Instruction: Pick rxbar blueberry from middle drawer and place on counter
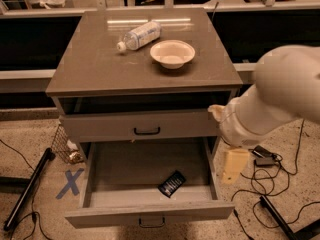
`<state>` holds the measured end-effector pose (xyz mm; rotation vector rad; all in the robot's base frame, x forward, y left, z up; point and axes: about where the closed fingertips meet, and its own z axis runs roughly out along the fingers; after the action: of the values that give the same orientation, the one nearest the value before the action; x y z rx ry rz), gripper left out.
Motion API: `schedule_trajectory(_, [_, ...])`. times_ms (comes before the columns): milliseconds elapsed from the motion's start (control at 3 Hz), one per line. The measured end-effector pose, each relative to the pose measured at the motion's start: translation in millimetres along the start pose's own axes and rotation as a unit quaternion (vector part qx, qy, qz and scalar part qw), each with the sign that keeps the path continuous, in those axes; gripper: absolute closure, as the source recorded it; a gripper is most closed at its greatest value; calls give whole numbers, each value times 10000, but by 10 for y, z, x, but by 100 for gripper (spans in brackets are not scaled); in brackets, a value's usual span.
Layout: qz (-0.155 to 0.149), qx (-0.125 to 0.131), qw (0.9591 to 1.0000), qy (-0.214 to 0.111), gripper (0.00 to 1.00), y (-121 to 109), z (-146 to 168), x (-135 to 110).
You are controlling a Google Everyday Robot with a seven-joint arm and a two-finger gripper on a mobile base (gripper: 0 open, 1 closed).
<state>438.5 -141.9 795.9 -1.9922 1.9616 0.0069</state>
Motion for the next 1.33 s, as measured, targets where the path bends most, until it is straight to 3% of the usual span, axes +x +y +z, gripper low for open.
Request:
schedule_trajectory(333, [-1116, 111, 9931, 352, 0, -66, 742, -32])
schedule_trajectory(667, [-1388, 523, 9876, 517, 0, -276, 742, 34])
schedule_trajectory(1000, [-1388, 517, 9876, 516, 0, -272, 744, 33])
schedule_trajectory(1333, [-1961, 304, 9775, 708, 0, -377, 1017, 109])
